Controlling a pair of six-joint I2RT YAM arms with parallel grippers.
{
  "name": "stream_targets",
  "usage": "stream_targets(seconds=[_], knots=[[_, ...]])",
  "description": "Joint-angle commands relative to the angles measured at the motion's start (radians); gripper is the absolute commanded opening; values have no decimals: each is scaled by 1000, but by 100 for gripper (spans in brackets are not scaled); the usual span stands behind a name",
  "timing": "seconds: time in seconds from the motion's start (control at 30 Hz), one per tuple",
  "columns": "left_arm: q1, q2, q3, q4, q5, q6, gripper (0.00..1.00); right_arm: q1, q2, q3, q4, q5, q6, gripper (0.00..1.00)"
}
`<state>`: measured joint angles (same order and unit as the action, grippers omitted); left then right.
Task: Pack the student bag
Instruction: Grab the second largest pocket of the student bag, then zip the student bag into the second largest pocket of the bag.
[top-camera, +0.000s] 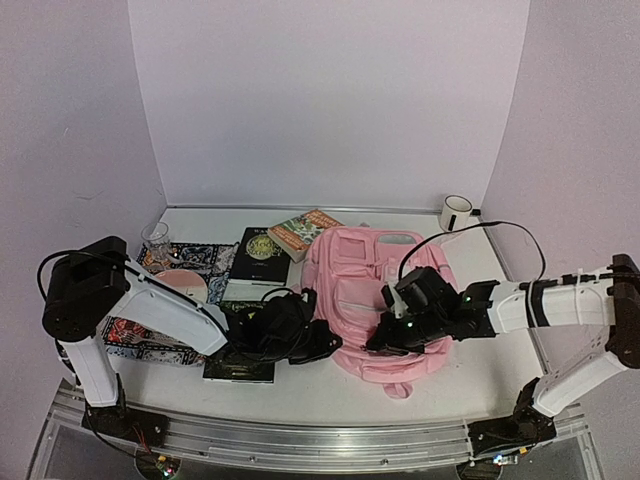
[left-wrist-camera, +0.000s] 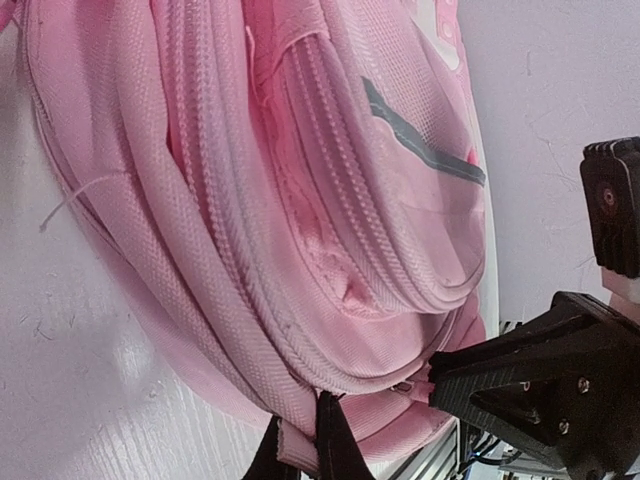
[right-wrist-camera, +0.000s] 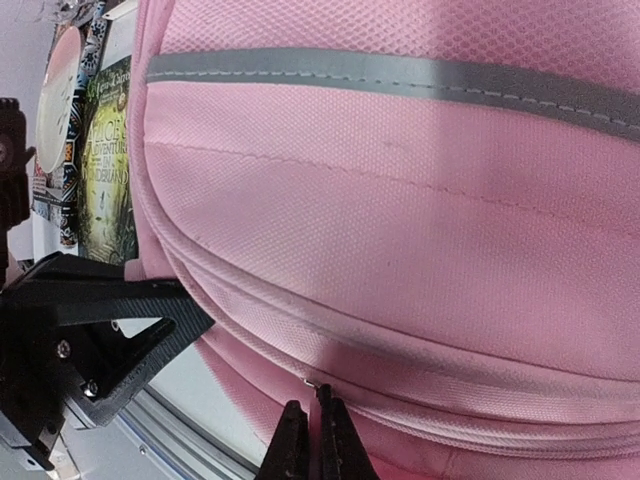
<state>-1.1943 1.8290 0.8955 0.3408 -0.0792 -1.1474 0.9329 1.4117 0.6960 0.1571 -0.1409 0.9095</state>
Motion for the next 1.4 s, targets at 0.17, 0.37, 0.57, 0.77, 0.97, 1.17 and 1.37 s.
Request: stream_targets(seconds=[0.17,0.37,0.57,0.77,0.97,1.17,1.37], knots=[[50,-96,-58,15,-28,4,0,6,-118,10,-258,109,-141,0],[95,-186,-162,13,-14,7,0,-11,-192,-22,-391,213,-156,0],[142,-255,-236,-21,38,52,0,-79,-288,-63,-487,301,-154,0],[211,-284,-189,-250,-26,181,0,-119,-336,-69,-516,333,-195,0],[222,-244,-29,-412,-120,385,3,-118,-309,-40,-459,239,-288,0],[193,-275,21,-413,-141,385,32,-70,-301,-8,-351,149,-316,0],[38,-281,79,-445,-234,392,57,-26,-243,39,-296,121,-315,0]])
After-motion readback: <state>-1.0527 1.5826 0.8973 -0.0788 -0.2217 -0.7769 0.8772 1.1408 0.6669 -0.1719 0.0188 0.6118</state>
